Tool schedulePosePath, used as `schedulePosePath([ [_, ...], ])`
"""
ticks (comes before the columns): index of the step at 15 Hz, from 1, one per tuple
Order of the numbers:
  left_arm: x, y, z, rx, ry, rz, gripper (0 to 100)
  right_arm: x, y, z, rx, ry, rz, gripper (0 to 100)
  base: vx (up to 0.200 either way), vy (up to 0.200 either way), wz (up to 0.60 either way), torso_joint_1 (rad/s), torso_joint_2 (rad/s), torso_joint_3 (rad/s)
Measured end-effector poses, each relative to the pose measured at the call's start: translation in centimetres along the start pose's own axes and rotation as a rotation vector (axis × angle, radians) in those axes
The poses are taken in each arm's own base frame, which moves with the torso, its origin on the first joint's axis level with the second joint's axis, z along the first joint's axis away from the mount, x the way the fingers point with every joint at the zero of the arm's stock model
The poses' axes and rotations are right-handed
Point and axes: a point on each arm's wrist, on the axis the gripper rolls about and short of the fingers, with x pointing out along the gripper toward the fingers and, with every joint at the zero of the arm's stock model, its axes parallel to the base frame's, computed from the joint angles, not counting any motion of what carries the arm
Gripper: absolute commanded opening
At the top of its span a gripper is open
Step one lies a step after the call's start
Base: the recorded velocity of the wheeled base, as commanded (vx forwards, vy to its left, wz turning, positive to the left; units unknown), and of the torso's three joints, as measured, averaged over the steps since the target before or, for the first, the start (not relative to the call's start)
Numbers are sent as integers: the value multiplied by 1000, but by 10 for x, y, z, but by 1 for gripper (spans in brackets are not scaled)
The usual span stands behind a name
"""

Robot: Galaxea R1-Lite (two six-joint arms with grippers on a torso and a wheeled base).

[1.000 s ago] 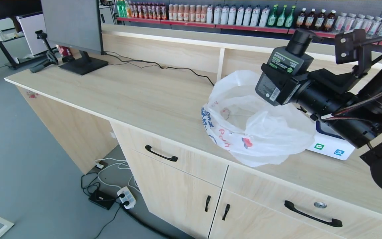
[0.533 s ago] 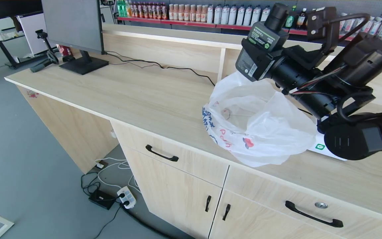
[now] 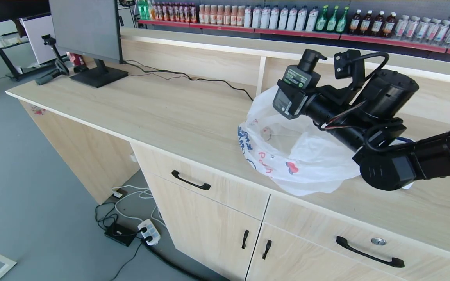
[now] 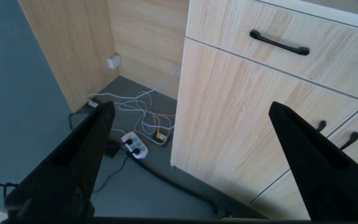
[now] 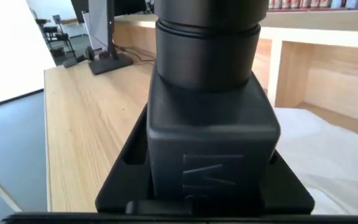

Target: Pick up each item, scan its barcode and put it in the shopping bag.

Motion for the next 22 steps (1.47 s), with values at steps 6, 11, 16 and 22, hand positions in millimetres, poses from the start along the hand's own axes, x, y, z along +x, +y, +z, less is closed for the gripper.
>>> schedulePosePath([
  [6, 0, 0, 0, 0, 0, 1, 100, -4, -1, 1, 67, 162, -38, 0, 0, 0, 0, 0, 0, 0],
  [11, 0, 0, 0, 0, 0, 1, 100, -7, -1, -13, 159, 299, -48, 0, 0, 0, 0, 0, 0, 0],
  [16, 0, 0, 0, 0, 0, 1, 100, -9, -12, -28, 228, 405, -100, 0, 0, 0, 0, 0, 0, 0],
  [22, 0, 0, 0, 0, 0, 1, 100, 7, 1, -51, 474, 415, -110, 0, 0, 0, 0, 0, 0, 0],
])
